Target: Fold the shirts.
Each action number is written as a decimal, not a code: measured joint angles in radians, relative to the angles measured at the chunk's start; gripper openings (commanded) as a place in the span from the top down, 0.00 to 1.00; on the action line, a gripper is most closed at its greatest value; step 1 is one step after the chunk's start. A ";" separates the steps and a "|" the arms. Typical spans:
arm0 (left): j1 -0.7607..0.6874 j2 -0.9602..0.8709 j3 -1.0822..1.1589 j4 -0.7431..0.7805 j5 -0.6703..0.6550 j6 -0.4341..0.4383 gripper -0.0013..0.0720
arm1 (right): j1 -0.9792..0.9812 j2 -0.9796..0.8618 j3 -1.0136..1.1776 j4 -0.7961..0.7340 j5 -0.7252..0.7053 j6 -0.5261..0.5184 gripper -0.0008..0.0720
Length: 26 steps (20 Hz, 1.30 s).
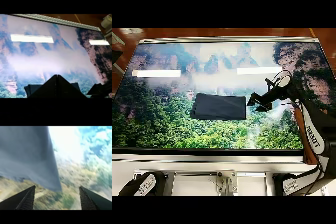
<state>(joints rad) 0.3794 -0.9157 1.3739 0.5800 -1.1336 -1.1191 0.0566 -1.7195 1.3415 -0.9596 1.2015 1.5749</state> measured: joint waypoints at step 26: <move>-0.114 0.000 0.000 0.000 -0.029 -0.047 0.92 | -0.507 0.208 0.289 0.029 0.233 -0.082 0.90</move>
<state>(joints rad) 0.2657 -0.9157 1.3739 0.5804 -1.1625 -1.1656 -0.4507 -1.5112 1.6306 -0.9310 1.4345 1.4925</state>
